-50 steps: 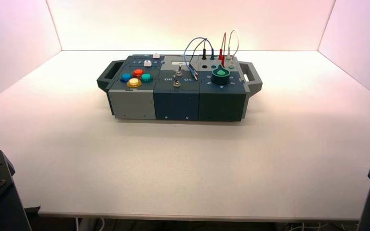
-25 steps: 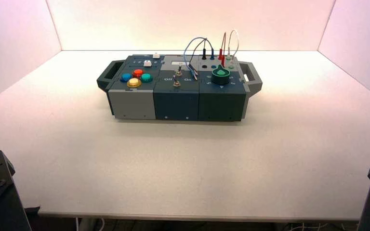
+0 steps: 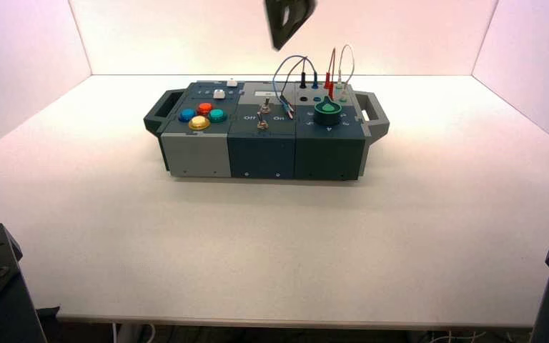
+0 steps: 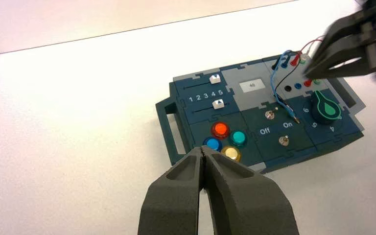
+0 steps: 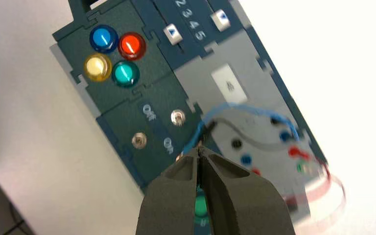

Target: Push the red button with the right gripper.

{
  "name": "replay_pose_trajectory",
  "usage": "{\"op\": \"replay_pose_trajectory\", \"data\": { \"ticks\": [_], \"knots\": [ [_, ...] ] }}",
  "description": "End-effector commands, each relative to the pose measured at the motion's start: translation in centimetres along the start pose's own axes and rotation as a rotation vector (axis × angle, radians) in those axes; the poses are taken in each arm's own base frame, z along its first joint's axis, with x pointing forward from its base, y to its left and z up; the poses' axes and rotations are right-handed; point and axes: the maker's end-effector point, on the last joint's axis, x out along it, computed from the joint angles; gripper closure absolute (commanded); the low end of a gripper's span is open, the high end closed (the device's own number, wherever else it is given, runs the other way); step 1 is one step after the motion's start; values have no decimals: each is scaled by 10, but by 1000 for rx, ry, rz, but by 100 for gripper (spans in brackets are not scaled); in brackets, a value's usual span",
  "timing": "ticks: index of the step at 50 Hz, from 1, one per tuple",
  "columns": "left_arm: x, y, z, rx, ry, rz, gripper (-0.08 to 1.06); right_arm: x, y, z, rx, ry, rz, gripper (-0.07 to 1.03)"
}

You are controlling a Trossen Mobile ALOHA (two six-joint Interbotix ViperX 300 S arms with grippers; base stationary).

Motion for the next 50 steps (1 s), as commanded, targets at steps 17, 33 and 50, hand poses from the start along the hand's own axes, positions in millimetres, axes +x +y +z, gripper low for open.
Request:
{"op": "replay_pose_trajectory", "data": {
  "ticks": [17, 33, 50],
  "knots": [
    [-3, 2, 13, 10, -50, 14, 100, 8, 19, 62, -138, -107, -11, 98],
    [-3, 2, 14, 11, -54, 17, 101, 27, 30, 79, -182, -118, -4, 98],
    [-2, 2, 12, 13, -52, 17, 101, 51, 47, 88, -207, -106, 33, 98]
  ]
}}
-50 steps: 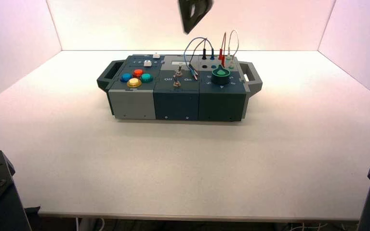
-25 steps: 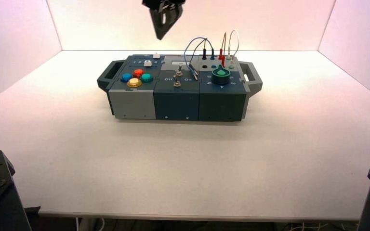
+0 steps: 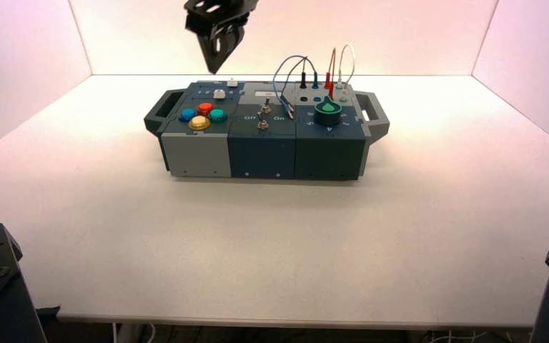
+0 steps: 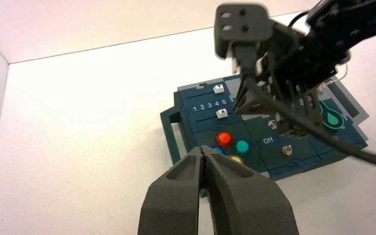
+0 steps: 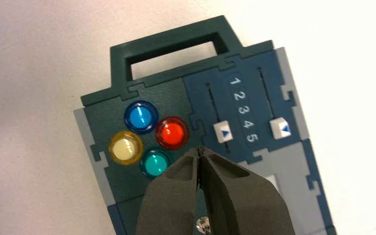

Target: Push the red button with the right gripper.

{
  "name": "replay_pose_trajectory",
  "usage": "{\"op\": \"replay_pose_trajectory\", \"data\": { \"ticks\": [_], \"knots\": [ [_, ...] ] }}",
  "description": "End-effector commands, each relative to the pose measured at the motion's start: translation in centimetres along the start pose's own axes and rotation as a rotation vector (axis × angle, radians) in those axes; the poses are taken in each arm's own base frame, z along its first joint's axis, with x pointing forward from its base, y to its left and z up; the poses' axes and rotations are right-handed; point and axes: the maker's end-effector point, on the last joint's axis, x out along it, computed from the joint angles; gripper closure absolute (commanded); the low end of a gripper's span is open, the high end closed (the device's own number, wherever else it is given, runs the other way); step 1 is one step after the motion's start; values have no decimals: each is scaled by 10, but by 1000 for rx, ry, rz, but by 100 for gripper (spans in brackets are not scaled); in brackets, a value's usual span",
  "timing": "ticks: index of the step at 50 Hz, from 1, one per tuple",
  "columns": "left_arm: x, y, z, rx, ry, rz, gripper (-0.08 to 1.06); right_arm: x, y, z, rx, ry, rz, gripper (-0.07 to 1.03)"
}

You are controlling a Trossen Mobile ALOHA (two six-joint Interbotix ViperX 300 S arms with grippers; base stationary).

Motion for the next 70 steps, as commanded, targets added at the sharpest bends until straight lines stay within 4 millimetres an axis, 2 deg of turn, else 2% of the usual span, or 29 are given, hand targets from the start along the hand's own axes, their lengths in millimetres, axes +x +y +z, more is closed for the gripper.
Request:
{"op": "replay_pose_trajectory", "data": {
  "ticks": [1, 25, 37, 42, 53, 60, 70],
  "knots": [
    [-1, 0, 7, 8, -18, 3, 101, -8, 1, 20, -12, -51, -3, 98],
    [0, 1, 6, 15, -17, 6, 101, 24, 15, 13, -28, -11, 26, 98],
    [0, 1, 7, 19, -18, 8, 100, 42, 26, 1, -28, 21, 48, 98],
    [0, 1, 7, 19, -19, 9, 101, 34, 22, 4, -20, 12, 42, 98],
    [0, 1, 7, 19, -19, 8, 101, -8, 12, 16, -8, -47, 12, 98],
    [0, 2, 7, 18, -19, 9, 100, -28, 14, 14, -11, -58, 6, 98],
    [1, 3, 7, 23, -21, 14, 101, -41, 19, 4, -11, -55, 7, 98]
  ]
}}
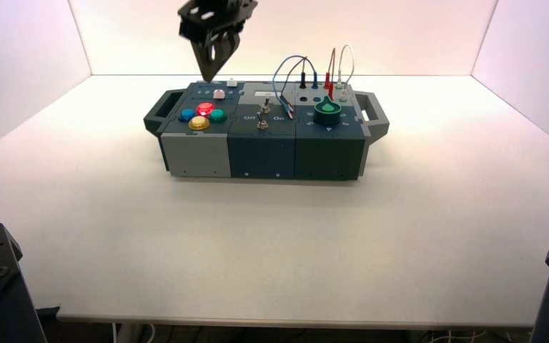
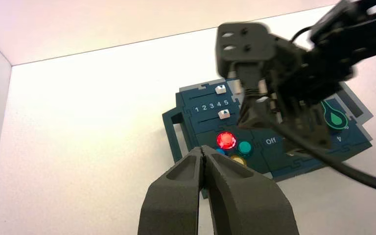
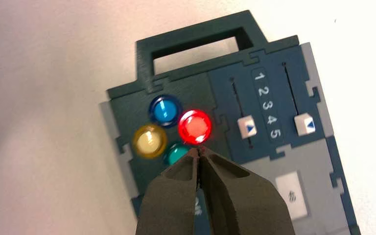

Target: Push the red button with the right gripper.

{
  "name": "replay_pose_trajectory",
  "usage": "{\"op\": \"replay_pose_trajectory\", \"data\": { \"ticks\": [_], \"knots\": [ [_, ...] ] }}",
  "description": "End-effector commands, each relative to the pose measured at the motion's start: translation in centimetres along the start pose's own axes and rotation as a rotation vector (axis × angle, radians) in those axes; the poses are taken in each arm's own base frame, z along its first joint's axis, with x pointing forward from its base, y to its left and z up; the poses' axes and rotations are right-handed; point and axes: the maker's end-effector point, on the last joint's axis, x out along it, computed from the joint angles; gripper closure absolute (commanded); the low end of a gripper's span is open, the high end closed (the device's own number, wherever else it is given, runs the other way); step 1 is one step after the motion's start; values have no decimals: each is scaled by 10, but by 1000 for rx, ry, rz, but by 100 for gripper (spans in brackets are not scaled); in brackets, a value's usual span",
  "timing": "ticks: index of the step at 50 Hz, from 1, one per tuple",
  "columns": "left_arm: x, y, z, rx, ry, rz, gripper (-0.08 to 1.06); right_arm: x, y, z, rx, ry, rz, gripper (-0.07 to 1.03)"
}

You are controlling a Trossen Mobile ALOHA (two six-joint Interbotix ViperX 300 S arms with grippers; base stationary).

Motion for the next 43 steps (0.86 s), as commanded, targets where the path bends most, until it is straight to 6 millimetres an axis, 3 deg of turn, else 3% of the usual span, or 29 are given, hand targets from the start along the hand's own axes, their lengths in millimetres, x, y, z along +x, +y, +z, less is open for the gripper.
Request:
{"op": "replay_pose_trajectory", "data": {
  "ticks": [1, 21, 43],
  "knots": [
    [0, 1, 5, 13, -15, 5, 100, -32, -1, 10, -7, -57, -26, 98],
    [7, 2, 3, 13, 10, 4, 100, -50, 2, 7, -10, -69, -33, 98],
    [7, 2, 2, 14, 13, 4, 100, -46, 5, -7, -21, -36, -32, 98]
  ]
}}
